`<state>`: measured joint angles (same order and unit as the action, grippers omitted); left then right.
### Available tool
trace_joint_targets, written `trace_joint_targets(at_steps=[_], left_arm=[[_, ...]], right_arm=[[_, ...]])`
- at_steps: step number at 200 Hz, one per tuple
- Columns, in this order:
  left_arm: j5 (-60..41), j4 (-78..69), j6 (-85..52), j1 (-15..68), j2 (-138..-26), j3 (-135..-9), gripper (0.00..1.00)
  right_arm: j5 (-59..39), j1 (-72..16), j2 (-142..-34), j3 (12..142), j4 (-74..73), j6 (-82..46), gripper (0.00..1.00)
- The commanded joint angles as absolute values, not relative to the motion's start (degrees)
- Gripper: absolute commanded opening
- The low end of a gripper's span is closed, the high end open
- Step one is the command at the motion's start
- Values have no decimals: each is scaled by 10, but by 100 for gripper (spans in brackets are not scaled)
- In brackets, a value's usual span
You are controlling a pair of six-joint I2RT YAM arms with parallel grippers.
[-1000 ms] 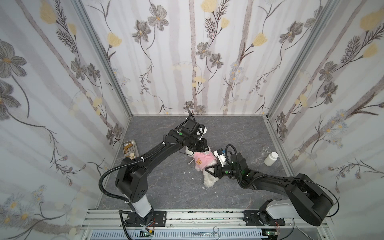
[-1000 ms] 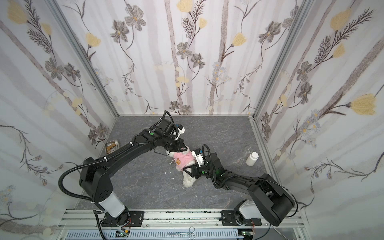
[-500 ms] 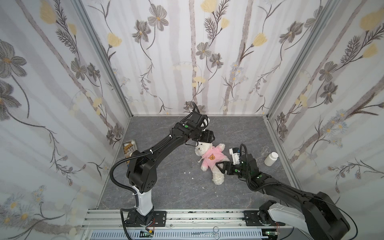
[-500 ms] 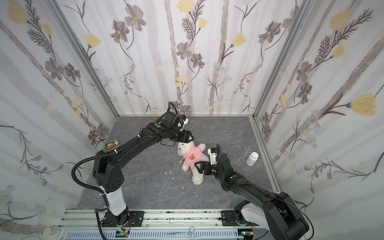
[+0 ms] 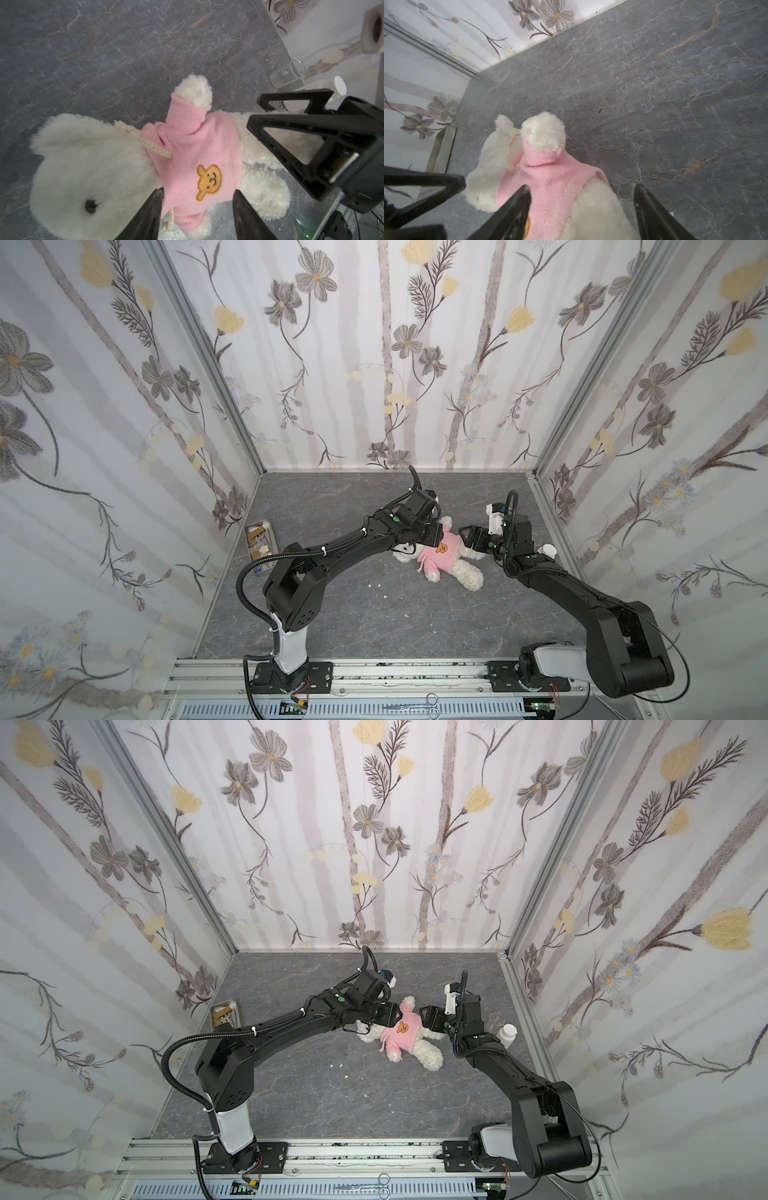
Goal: Dress the teddy bear
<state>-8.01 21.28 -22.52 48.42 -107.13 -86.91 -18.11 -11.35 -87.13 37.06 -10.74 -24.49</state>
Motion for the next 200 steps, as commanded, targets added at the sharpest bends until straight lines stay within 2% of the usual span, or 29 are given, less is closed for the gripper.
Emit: trace_joint_targets(at_steps=[1,19,36,50,69,98,118,141,172,200], left_arm=[[-28,176,-250,485,-1063,-854,54],[4,175,-246,478,-1024,-823,56],[35,175,-238,472,-975,-789,58],[43,175,-227,469,-936,-765,61],[37,175,-215,467,-900,-745,65],[12,171,-199,468,-884,-716,69],[9,161,-183,470,-890,-712,73],[-14,133,-159,474,-908,-715,72],[-17,129,-129,469,-950,-735,58],[-29,129,-134,450,-958,-737,56]], right_arm=[[-236,-121,-901,348,-127,-235,59],[-269,-149,-891,305,-141,-255,50],[-315,-202,-862,254,-187,-313,50],[-329,-243,-827,229,-204,-354,58],[-318,-251,-759,217,-176,-367,76],[-194,-234,-672,250,-29,-288,91],[-119,-223,-643,263,-8,-265,99],[-132,-196,-647,284,-71,-252,97],[-272,-178,-791,367,-135,-256,77],[-321,-179,-874,389,-204,-292,68]])
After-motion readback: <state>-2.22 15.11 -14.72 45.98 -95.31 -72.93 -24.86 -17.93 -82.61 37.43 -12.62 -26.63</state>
